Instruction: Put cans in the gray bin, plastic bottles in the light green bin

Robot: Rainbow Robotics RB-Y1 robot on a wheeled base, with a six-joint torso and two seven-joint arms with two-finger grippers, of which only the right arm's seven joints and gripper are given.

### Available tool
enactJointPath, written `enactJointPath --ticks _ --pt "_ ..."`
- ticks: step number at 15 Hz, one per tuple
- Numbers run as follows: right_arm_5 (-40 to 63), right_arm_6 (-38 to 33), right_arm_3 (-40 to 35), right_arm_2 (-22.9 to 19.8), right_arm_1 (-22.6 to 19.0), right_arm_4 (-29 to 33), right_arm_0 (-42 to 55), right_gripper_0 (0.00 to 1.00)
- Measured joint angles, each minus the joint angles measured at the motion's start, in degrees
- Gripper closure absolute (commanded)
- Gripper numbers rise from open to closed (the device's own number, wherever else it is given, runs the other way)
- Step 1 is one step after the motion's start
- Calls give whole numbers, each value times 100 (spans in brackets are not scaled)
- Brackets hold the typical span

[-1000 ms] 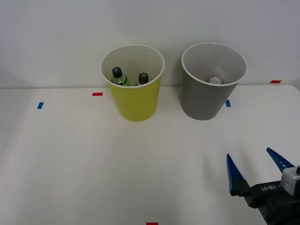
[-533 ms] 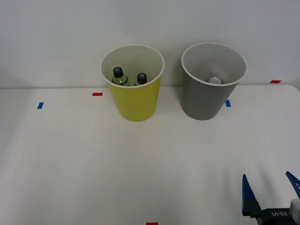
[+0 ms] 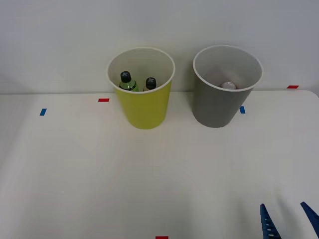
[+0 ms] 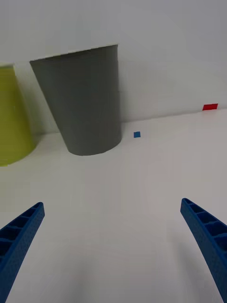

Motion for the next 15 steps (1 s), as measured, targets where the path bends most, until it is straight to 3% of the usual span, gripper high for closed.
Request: enactJointPath --ticks 3,6,9,12,15 --pt "-574 -1613 258 -509 206 1260 7 0" --pt "-985 -2772 351 -783 172 1925 -98 0" --pt "-1158 -2704 666 -470 -131 1410 -341 0" --pt "-1621 -2588 1331 -468 -179 1264 -706 0" --pt "-1643 -2637 1358 -535 -180 1279 -731 0"
